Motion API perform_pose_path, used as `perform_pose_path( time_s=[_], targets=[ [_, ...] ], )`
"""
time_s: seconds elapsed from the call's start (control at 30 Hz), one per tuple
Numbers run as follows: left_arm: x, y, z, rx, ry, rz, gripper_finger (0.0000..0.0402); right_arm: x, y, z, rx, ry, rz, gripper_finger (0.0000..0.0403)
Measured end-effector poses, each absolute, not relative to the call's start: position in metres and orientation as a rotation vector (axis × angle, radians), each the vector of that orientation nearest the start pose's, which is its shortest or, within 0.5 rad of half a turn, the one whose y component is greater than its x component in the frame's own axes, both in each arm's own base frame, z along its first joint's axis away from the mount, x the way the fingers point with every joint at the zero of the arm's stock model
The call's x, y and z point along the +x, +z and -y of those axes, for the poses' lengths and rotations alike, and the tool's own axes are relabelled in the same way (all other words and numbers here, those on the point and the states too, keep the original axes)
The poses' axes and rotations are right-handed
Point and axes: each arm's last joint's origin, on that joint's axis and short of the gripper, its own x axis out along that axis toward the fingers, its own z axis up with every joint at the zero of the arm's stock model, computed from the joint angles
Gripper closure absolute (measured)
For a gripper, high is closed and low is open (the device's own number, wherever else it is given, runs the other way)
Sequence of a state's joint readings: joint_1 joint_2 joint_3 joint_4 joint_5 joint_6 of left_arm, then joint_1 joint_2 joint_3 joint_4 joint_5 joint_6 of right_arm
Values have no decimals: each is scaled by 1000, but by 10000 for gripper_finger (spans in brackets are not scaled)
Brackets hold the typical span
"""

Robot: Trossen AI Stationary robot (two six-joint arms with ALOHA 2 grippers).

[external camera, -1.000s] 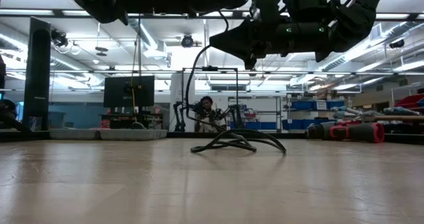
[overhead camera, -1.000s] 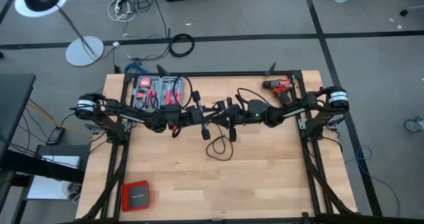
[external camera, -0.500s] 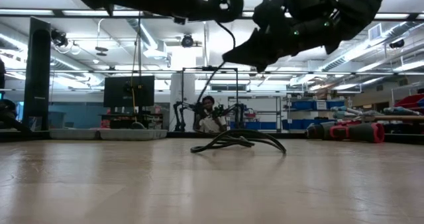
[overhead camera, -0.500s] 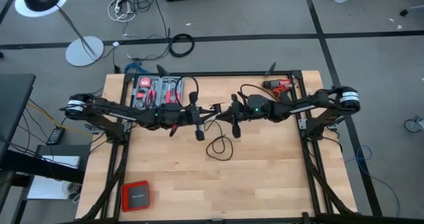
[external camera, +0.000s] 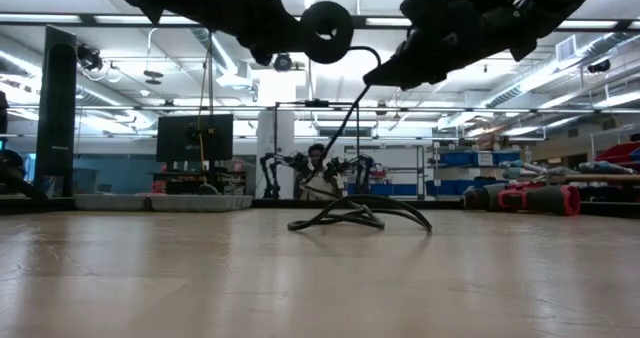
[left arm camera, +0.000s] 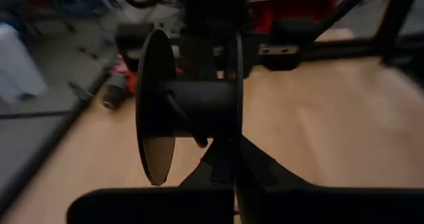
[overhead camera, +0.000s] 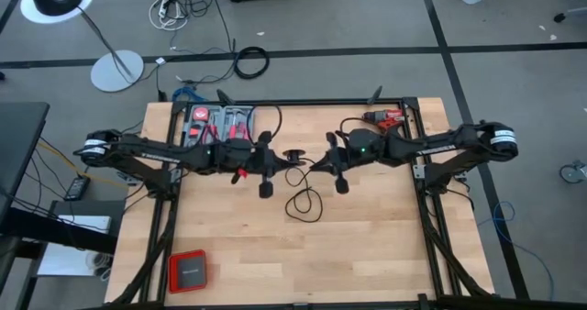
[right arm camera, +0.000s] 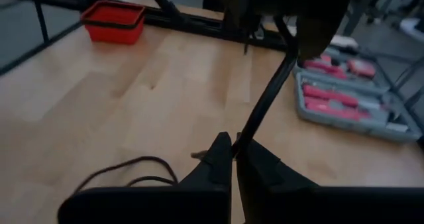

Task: Coil cords
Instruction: Coil the black wire on the spool

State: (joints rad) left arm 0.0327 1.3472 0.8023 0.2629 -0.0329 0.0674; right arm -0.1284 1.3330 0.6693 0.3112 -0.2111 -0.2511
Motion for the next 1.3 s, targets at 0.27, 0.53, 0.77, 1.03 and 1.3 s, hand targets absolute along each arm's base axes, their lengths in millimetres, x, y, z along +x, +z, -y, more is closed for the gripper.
perform_pose_path(
  time_s=[0.27,0.53,0.77,1.03,1.3],
  targets=[
    [293,256,-23,-162,-41,-311,402,275,229,28,-292,200,-309,397],
    [292,243,-35,-331,-61,-417,402,282,244,30,-337,164,-349,397],
    [305,220,-34,-449,-198,-492,402,286,254,31,-386,136,-327,397],
    [314,220,-31,-488,-379,-417,402,286,255,31,-495,145,-322,388],
    [314,224,-30,-517,-465,-400,402,277,261,29,-488,156,-338,392]
  ],
)
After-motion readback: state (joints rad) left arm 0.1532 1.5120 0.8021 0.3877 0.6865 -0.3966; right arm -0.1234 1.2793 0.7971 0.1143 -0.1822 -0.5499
